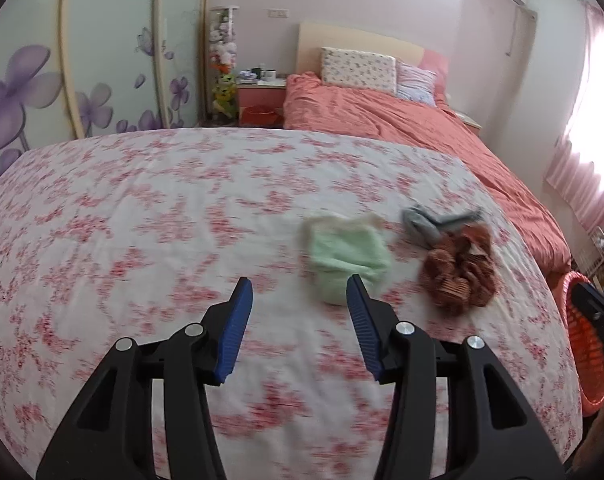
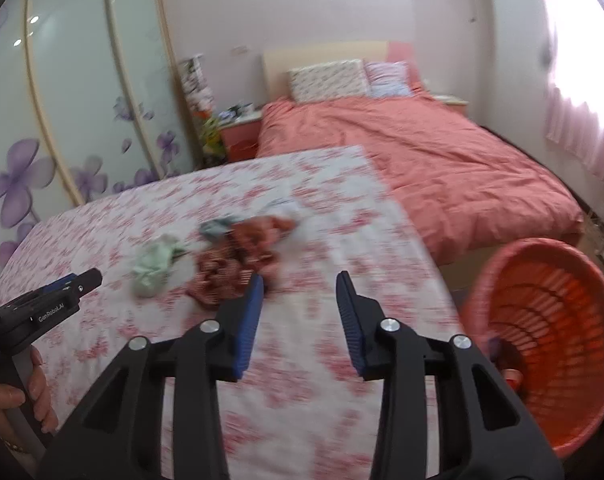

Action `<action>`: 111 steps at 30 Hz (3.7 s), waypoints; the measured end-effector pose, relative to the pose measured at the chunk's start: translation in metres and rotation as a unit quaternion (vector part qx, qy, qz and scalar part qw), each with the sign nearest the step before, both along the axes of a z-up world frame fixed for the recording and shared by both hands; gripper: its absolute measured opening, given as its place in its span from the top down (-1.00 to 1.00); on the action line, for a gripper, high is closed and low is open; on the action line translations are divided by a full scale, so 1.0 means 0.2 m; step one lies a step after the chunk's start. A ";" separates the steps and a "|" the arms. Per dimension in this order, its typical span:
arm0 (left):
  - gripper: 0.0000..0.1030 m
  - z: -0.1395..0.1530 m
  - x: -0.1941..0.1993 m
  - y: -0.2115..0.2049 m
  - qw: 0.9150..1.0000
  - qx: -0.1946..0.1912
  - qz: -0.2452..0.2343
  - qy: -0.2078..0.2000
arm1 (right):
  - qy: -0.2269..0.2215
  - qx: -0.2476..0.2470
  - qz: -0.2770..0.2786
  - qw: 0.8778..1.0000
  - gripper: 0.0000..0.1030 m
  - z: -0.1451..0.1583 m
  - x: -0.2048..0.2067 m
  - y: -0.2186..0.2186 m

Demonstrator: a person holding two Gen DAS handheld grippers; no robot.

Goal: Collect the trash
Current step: 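Grasp the brown checkered cloth with the right tool while the left tool approaches the mint sock, then grasp the mint green sock with the left tool while the right tool lifts the cloth, then carry the sock and cloth over the basket and open both tools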

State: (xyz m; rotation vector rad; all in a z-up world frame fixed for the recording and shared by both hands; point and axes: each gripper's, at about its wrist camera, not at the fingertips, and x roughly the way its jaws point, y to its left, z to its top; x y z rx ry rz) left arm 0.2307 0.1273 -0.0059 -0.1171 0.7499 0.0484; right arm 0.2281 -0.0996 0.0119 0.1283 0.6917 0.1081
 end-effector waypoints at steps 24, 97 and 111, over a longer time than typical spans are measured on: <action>0.04 -0.07 0.05 0.21 0.999 -0.037 0.006 0.018 | 0.023 0.002 0.080 0.997 0.85 -0.05 0.11 0.30; 0.78 0.30 -0.20 -1.05 0.964 -0.036 -0.258 -0.056 | -0.100 0.019 -0.181 0.978 0.84 0.21 -0.60 -0.84; 0.78 0.21 -0.25 -1.37 0.943 -0.054 -0.325 -0.038 | -0.092 0.011 -0.225 0.970 0.83 0.13 -0.67 -1.03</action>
